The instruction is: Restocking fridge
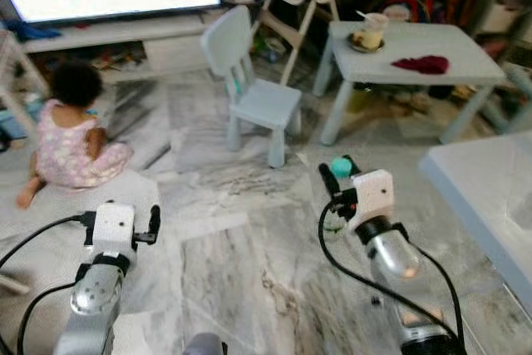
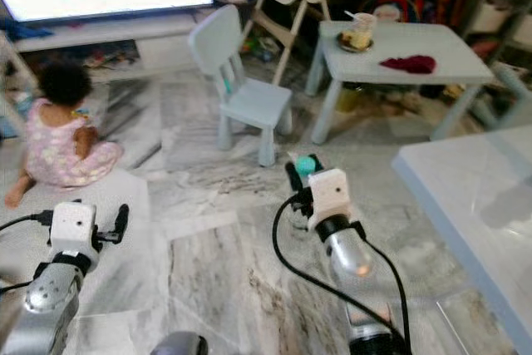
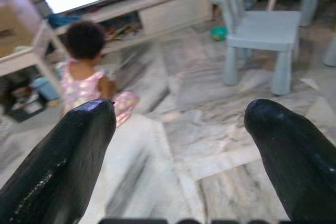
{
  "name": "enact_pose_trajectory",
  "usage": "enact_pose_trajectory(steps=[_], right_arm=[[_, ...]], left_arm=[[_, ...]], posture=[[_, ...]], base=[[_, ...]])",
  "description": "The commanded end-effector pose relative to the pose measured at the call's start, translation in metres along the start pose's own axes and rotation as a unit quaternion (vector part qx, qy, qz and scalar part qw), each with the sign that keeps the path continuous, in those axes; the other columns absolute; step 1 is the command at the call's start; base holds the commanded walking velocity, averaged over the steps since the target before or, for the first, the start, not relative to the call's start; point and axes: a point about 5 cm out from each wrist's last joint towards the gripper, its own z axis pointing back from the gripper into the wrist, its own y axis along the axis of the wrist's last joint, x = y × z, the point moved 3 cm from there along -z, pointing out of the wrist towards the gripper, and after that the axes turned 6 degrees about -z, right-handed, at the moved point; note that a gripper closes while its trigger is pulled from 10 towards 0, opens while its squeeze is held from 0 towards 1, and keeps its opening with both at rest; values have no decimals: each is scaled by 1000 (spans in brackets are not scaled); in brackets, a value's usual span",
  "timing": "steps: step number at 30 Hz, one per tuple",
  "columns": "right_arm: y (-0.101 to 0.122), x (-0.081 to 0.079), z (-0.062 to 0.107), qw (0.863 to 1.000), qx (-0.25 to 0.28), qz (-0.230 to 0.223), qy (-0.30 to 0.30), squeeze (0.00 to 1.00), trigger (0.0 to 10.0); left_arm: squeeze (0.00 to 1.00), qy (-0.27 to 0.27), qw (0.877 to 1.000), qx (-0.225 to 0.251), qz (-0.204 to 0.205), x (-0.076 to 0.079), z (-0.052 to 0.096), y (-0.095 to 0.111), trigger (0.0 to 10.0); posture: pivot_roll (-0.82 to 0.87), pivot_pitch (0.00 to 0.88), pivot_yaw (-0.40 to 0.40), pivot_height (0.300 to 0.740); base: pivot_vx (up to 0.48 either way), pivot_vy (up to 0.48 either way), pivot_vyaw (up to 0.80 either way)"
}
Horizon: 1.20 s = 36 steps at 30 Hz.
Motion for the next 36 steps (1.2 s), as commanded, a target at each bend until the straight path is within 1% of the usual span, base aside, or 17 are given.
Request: enact_pose_trajectory(steps=[1, 2, 4, 6, 7, 10, 19, 23, 25, 27, 28, 30, 33, 34, 36], right_arm=[[6, 13, 4, 1000, 10, 2, -23, 0, 10000], [5, 17, 5, 1000, 7, 2, -26, 0, 10000], [5, 18, 5, 1000, 7, 2, -27, 0, 10000], [9, 22, -1, 999, 12, 6, -32, 0, 10000], [11, 22, -3, 999, 17, 10, -29, 0, 10000], [15, 22, -6, 999, 24, 16, -24, 0, 10000], [17, 25, -7, 999, 27, 11, -35, 0, 10000], [15, 17, -6, 999, 26, 5, -27, 0, 10000], [16, 16, -6, 999, 29, 9, -23, 0, 10000], [21, 9, -7, 998, 41, 39, -3, 0, 10000], [22, 8, -7, 998, 43, 42, 1, 0, 10000], [22, 10, -8, 998, 44, 37, -6, 0, 10000], [21, 18, -9, 998, 43, 26, -31, 0, 10000], [21, 18, -9, 998, 43, 26, -31, 0, 10000], [20, 23, -8, 998, 40, 14, -48, 0, 10000]], left_arm=[[0, 3, 1000, 3, -2, -4, 1, 1, 10000], [0, 3, 1000, 2, -1, -4, 1, 1, 10000], [0, 3, 1000, 2, -1, -5, 1, 1, 10000], [0, 1, 1000, 11, 3, -2, -3, 5, 10000], [0, 0, 1000, 17, 12, 0, -4, 8, 10000], [0, -1, 1000, 21, 16, 3, -6, 11, 10000], [0, 4, 1000, 19, 16, 1, -7, 10, 10000], [0, 5, 1000, 19, 16, 1, -7, 11, 10000], [0, 5, 1000, 19, 16, 1, -7, 11, 10000], [0, 6, 1000, 20, 20, 2, -8, 12, 10000], [0, 6, 999, 21, 24, 3, -8, 12, 10000], [0, 7, 999, 22, 27, 4, -9, 13, 10000], [0, 11, 999, 19, 30, 5, -8, 13, 10000], [0, 11, 999, 19, 30, 5, -8, 13, 10000], [0, 18, 999, 16, 37, 5, -7, 11, 10000]], posture=[[41, 0, -25, 740], [40, 0, -25, 740], [37, 0, -24, 740], [36, 0, -23, 740], [37, 0, -22, 740], [39, 0, -22, 740], [38, 0, -17, 740], [34, 0, -14, 740], [34, 0, -14, 740], [33, 0, -13, 740], [33, 0, -12, 740], [32, 0, -11, 740], [31, 0, -4, 740], [31, 0, -4, 740], [32, 0, -3, 740]], base=[[0, 0, 800], [0, 0, 800], [0, 0, 800], [0, 0, 800], [0, 0, 800], [0, 0, 800], [0, 0, 800], [0, 0, 800], [0, 0, 800], [0, 0, 800], [0, 0, 800], [0, 0, 800], [0, 0, 800], [0, 0, 800], [0, 0, 800]])
